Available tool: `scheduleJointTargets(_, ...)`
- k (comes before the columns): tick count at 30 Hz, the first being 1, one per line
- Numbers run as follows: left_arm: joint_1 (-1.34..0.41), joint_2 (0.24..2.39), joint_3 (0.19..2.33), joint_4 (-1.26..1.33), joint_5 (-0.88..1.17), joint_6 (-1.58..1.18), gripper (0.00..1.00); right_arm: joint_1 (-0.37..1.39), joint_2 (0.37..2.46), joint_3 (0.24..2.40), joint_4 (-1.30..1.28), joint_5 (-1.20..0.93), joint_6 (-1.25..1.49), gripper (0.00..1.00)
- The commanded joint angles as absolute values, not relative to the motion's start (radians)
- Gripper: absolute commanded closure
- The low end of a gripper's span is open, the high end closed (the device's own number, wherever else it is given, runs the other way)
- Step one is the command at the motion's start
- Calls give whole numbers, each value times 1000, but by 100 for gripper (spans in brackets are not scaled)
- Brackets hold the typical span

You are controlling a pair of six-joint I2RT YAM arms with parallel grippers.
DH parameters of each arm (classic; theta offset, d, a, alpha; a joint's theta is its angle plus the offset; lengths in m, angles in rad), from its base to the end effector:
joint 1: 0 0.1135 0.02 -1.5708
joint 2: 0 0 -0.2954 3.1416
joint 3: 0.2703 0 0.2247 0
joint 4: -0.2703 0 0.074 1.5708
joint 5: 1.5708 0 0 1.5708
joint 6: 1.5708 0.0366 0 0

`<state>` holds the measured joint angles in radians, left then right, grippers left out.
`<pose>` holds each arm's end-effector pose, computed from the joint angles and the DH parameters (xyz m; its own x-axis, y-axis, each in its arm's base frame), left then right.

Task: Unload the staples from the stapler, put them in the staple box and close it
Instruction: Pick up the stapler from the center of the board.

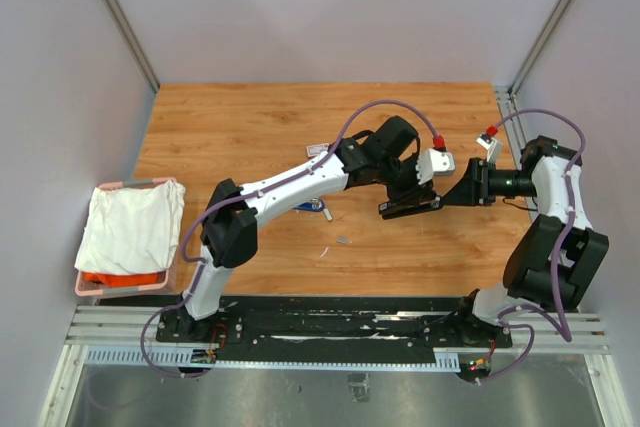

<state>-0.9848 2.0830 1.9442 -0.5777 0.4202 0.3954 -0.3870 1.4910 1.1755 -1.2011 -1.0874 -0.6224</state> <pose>0.2467 -0.3986 0.3299 0.0234 0.6007 -0.7991 0.9989 0.0187 0.0432 0.2214 -0.0552 0.3069 -0.8277 0.0447 -0.5594 -0.4326 0.5841 0.6868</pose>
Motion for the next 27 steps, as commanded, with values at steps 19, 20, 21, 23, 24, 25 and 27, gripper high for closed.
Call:
scheduleJointTargets(19, -982, 2065, 1974, -521, 436, 394, 100, -355, 1708, 1194, -1228, -1190, -604, 59)
scheduleJointTargets(20, -981, 2068, 1975, -520, 432, 396, 100, -347, 1717, 1193, -1229, -1192, -604, 59)
scheduleJointTargets(21, -982, 2069, 1976, -521, 429, 396, 100, -338, 1725, 1194, -1229, -1193, -603, 60)
scheduleJointTargets(23, -982, 2072, 1980, -524, 428, 397, 100, -320, 1737, 1199, -1231, -1197, -600, 61)
scheduleJointTargets(24, -983, 2072, 1980, -524, 428, 398, 100, -312, 1743, 1202, -1231, -1202, -598, 61)
scheduleJointTargets(25, -983, 2072, 1979, -525, 428, 400, 100, -307, 1747, 1204, -1230, -1209, -596, 61)
scheduleJointTargets(27, -985, 2072, 1975, -526, 428, 405, 100, -292, 1759, 1211, -1226, -1205, -589, 64)
